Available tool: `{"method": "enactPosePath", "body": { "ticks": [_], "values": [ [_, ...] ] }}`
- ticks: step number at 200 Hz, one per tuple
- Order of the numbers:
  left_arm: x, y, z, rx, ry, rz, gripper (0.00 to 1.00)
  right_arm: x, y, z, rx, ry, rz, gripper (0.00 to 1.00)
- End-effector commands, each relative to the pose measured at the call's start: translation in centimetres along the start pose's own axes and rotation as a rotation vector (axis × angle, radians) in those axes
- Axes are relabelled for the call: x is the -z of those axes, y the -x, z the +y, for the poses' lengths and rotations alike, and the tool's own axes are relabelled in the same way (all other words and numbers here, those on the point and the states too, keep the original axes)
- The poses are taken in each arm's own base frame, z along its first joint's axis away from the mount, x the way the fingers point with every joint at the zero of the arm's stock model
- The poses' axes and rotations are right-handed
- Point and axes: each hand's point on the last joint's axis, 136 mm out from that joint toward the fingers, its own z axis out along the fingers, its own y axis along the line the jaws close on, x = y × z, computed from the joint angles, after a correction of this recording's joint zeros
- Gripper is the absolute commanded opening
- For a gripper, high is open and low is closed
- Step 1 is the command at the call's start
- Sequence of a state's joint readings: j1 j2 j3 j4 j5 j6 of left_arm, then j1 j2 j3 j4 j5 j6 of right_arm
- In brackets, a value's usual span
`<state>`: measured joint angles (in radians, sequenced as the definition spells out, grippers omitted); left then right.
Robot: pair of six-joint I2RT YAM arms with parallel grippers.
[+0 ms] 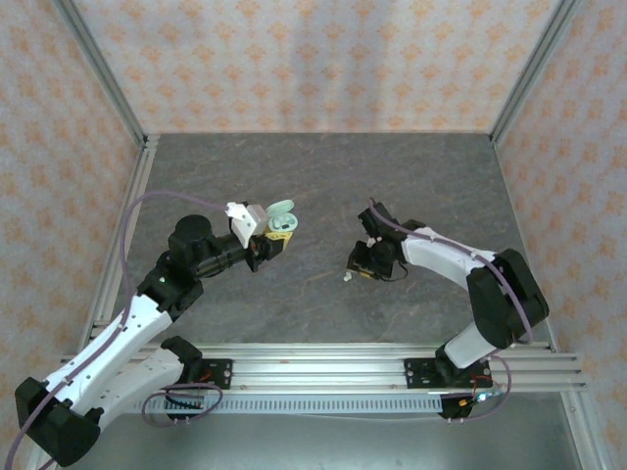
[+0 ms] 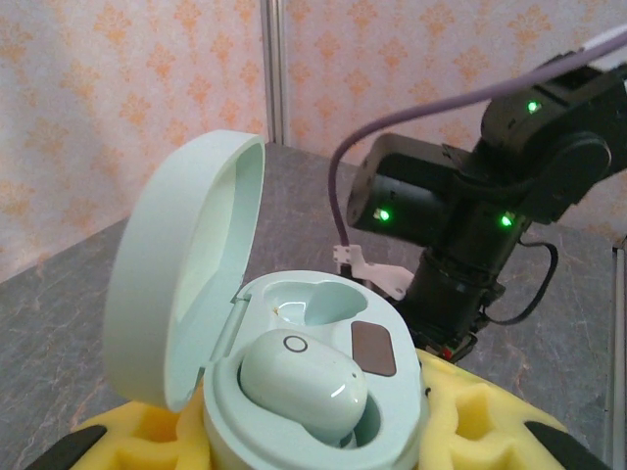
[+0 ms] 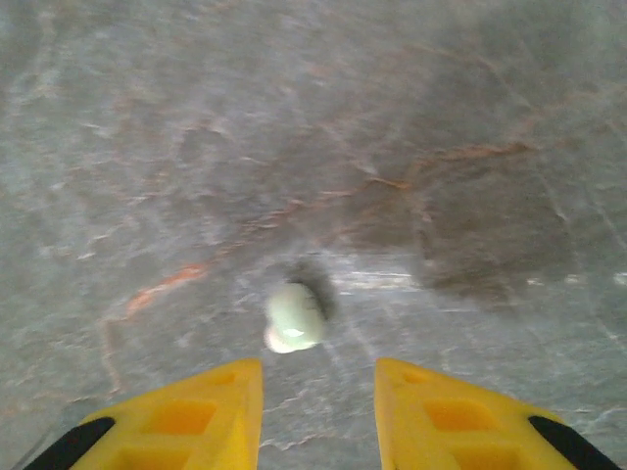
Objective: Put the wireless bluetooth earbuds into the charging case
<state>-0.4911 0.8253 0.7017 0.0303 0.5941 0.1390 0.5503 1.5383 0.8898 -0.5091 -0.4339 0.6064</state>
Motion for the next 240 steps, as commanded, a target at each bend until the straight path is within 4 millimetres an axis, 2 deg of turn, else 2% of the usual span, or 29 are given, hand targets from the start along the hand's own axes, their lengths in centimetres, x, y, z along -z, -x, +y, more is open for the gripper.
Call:
{"method": "enactPosePath", "body": {
  "ticks": [1,68,130,240],
  "values": [
    [-0.1,0.2,-0.3,-0.012,-0.014,-0.014,0.08,0.6,2.1,1.1,-0.027,0.049,-0.132,0.35],
    [-0.3,0.2,-0.3,-0.007,-0.019,-0.013,0.08,-1.3,1.8,0.6,-0.020,0.026,-0.103,0.35],
    [-0.5,0.1,-0.2,-0.008,-0.019,-0.007,0.08,-2.5,0.9,1.1,0.014,0.009,-0.058,0.31],
    [-0.4,-0.1,-0.3,-0.007,-0.019,-0.010,0.08,-2.2,0.1,0.9,0.026,-0.035,-0.045,0.32]
  ]
}}
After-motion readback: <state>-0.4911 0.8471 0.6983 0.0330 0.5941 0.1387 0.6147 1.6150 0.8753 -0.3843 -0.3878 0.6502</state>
